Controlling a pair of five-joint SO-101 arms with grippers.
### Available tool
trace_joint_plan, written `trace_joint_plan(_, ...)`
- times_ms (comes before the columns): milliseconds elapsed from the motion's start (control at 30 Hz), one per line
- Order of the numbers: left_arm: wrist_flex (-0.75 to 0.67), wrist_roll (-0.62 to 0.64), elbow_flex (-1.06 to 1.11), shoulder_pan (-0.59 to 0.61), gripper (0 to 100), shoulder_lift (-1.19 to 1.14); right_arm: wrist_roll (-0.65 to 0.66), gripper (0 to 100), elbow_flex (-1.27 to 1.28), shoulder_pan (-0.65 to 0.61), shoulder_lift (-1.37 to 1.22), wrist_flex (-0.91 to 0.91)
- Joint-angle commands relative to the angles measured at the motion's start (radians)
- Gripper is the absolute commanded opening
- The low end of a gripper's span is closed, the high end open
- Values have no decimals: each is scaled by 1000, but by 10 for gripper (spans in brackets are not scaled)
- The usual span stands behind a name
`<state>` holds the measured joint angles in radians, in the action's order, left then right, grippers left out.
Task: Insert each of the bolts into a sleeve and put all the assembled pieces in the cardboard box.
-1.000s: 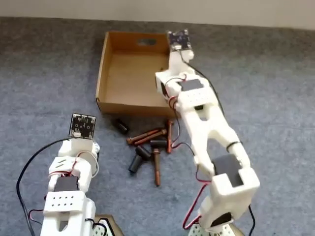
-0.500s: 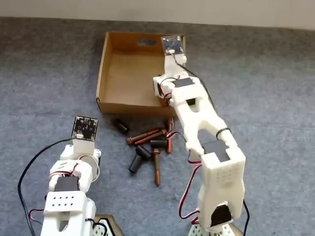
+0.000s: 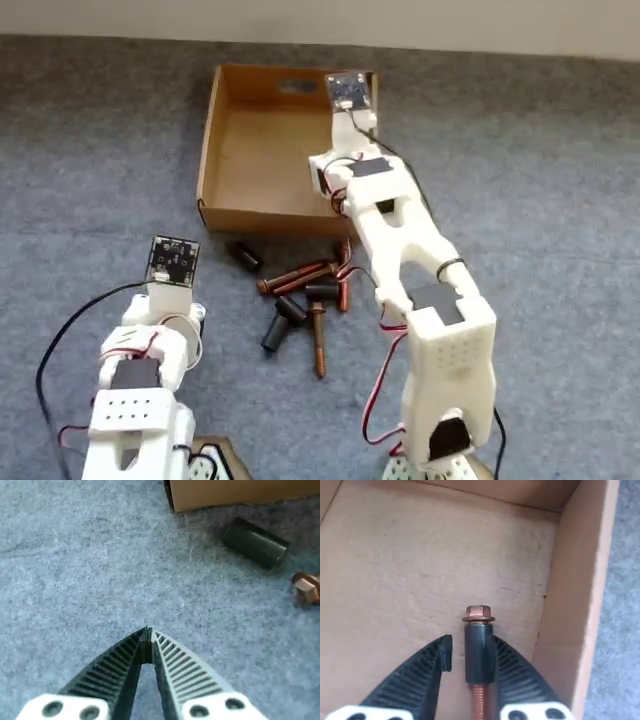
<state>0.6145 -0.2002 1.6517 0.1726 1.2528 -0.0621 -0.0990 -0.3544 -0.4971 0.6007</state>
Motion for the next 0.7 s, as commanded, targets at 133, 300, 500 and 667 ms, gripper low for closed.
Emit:
trace_joint_plan(133,2,-2,-36,-13,11,13,-8,84,-74,24,168,45)
trace_joint_plan(300,2,-2,-36,-15,12,13,-5,84,-70,35,403,280)
trace_joint_plan(500,2,-2,-36,-15,12,13,-2,84,77,30,598,410)
trace_joint_plan(667,2,-2,-36,-15,13,13,0,84,292,33,771,403)
